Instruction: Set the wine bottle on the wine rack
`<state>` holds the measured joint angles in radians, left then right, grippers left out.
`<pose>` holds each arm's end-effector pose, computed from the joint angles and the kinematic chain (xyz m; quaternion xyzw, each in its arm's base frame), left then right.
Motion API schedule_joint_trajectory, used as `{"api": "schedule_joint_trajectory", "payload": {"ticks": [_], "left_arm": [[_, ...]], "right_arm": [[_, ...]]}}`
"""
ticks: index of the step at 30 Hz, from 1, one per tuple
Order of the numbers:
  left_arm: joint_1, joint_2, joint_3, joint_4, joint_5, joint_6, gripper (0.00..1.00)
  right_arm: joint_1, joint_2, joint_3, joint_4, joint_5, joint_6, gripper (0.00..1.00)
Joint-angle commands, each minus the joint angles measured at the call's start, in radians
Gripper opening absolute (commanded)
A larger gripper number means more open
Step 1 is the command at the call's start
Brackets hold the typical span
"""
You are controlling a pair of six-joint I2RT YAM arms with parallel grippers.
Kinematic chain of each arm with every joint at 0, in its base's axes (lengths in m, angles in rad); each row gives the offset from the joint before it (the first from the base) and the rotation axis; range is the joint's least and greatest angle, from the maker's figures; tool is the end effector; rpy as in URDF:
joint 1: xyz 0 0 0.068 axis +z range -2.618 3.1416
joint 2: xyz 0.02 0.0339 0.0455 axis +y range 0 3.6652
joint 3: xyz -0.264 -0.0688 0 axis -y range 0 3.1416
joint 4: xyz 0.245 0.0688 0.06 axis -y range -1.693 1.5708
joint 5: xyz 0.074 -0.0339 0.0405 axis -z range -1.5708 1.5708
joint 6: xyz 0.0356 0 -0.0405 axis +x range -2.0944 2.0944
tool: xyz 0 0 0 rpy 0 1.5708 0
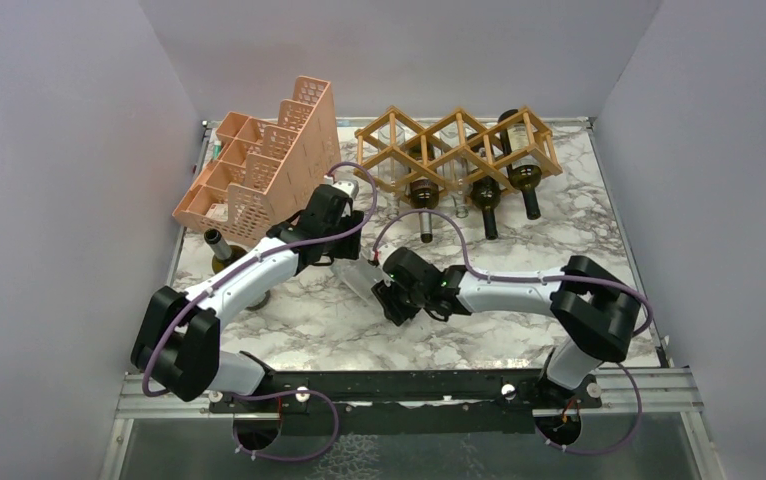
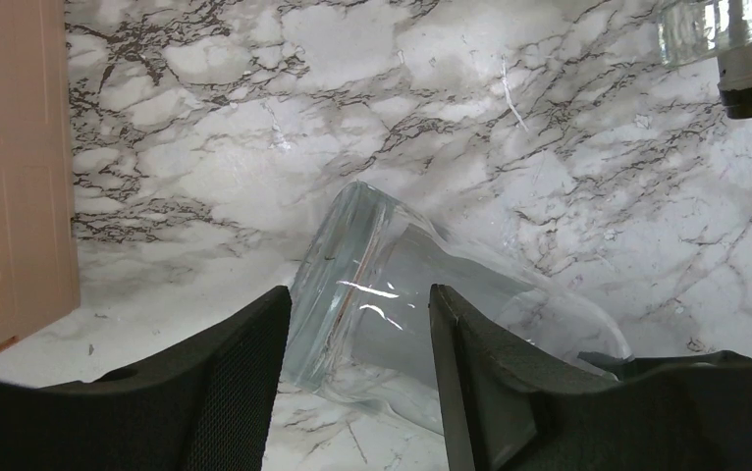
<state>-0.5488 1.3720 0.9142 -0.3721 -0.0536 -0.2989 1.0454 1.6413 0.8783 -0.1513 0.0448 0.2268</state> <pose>0.2468 -0.1487 0.2370 0.1065 0.9258 -0.1261 0.3402 0.1639 0.2795 0.1641 -0.3700 0.8711 0.1744 0.2719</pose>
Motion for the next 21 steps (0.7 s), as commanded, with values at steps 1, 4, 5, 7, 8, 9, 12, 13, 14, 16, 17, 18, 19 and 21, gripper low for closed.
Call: {"api": "schedule_joint_trajectory", "payload": {"ticks": [1,4,5,7,8,9,12,13,14,16,17,18,19,21], "left_arm": [[-0.002,0.024,-0.023,-0.045,0.038,0.003,0.57],[-0.002,0.027,-0.024,-0.045,0.045,0.004,0.55],[-0.002,0.030,-0.025,-0.045,0.049,0.004,0.54],[-0.002,0.031,-0.026,-0.045,0.055,0.006,0.53],[-0.002,0.032,-0.026,-0.045,0.059,0.007,0.52],[-0.002,0.034,-0.025,-0.045,0.065,0.009,0.52],[-0.002,0.033,-0.019,-0.039,0.083,0.015,0.51],[-0.002,0.032,-0.016,-0.039,0.086,0.016,0.51],[-0.002,0.030,-0.015,-0.040,0.088,0.017,0.50],[-0.002,0.028,-0.015,-0.039,0.092,0.019,0.49],[-0.002,0.026,-0.014,-0.039,0.095,0.020,0.48],[-0.002,0.024,-0.016,-0.038,0.098,0.020,0.48],[-0.002,0.021,-0.017,-0.037,0.101,0.020,0.48],[-0.002,0.006,-0.015,-0.030,0.105,0.020,0.48]], "right_arm": [[-0.002,0.039,0.038,0.027,0.028,-0.011,0.52],[-0.002,0.058,0.045,0.038,0.039,-0.004,0.52],[-0.001,0.062,0.046,0.042,0.044,0.002,0.51],[-0.001,0.072,0.041,0.056,0.062,0.010,0.50],[-0.002,0.076,0.034,0.073,0.069,0.011,0.47],[-0.002,0.077,0.025,0.090,0.079,0.011,0.46],[-0.002,0.083,0.008,0.128,0.077,0.000,0.44],[-0.002,0.086,0.009,0.130,0.075,0.000,0.44],[-0.002,0.092,0.014,0.129,0.075,-0.002,0.44],[-0.002,0.100,0.022,0.125,0.081,-0.003,0.42],[-0.002,0.100,0.023,0.124,0.086,-0.003,0.36],[-0.001,0.099,0.024,0.124,0.093,-0.002,0.27],[-0.001,0.097,0.022,0.125,0.103,0.003,0.18],[-0.002,0.084,0.016,0.132,0.112,0.005,0.05]]}}
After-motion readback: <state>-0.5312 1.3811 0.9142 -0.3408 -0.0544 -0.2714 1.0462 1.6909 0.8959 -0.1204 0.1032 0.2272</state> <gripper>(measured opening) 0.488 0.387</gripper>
